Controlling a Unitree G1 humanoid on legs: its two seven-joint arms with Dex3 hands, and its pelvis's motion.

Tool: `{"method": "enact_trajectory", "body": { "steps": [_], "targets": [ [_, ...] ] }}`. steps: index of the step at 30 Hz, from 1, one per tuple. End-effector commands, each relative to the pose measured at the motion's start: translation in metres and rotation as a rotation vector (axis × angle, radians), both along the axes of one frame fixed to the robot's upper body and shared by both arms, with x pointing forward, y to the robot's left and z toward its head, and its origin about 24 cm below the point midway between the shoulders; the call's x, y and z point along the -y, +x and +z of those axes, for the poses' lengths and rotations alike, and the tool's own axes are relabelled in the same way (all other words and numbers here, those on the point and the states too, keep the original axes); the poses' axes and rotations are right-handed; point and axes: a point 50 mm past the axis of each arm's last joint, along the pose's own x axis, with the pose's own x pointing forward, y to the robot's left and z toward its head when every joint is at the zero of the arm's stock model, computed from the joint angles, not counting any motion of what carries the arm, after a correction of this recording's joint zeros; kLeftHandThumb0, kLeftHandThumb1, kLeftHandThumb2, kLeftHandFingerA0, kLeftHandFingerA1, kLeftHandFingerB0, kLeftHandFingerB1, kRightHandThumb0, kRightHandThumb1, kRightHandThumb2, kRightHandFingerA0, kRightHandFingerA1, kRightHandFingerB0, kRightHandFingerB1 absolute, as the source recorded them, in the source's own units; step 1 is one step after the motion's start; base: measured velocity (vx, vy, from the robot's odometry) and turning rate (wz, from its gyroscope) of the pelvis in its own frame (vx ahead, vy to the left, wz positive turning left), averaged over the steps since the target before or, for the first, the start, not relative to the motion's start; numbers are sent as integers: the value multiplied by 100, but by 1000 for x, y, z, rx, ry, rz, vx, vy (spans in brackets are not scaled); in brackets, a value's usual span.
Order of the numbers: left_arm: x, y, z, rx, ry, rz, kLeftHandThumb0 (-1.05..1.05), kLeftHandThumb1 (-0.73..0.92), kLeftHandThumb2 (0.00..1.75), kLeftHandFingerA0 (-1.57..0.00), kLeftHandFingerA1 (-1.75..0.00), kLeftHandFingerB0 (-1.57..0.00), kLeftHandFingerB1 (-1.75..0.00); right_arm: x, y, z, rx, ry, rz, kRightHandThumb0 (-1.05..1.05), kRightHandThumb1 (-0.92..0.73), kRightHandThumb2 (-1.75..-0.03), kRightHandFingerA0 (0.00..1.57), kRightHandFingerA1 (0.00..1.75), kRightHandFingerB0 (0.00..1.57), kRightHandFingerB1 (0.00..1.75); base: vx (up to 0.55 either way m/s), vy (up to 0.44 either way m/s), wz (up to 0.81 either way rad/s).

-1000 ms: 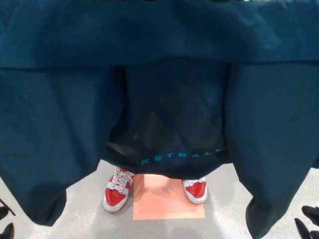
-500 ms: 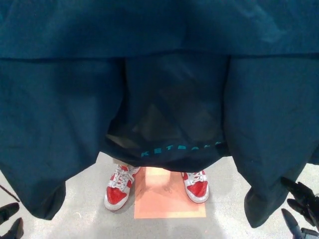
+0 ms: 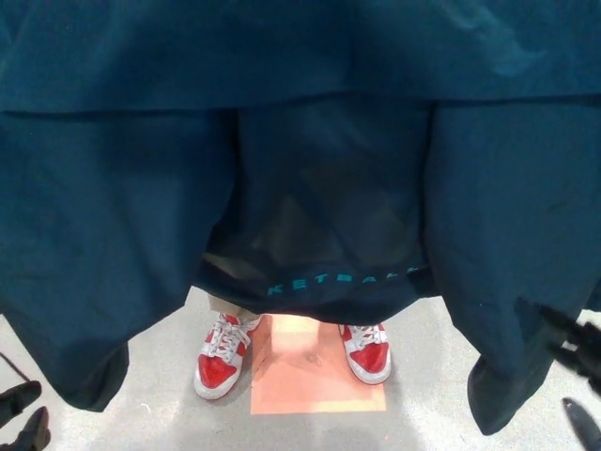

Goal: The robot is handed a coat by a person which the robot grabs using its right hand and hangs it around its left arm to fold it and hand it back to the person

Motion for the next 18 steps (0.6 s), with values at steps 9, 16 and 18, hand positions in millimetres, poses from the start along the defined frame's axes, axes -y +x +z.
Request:
{"method": "enact_trajectory", "body": {
  "steps": [9,16,18],
  "targets": [
    [-3,-1,6,73,4,-7,-31,58,109,-7,-50,-7,-50,-51,-25,221,555,413,714,-89,-67,-108,7,32,9,30,0,0,0],
    [-5,-4,5,62,16,2,-31,57,109,-8,-50,-8,-50,-64,3,258,599,260,727,-90,-67,-104,7,20,7,15,0,0,0],
    [-6,-4,5,58,29,-5,-59,83,65,-26,-36,-24,-35,-66,10,265,600,219,744,-95,-69,-105,6,15,5,9,0,0,0]
  ]
}}
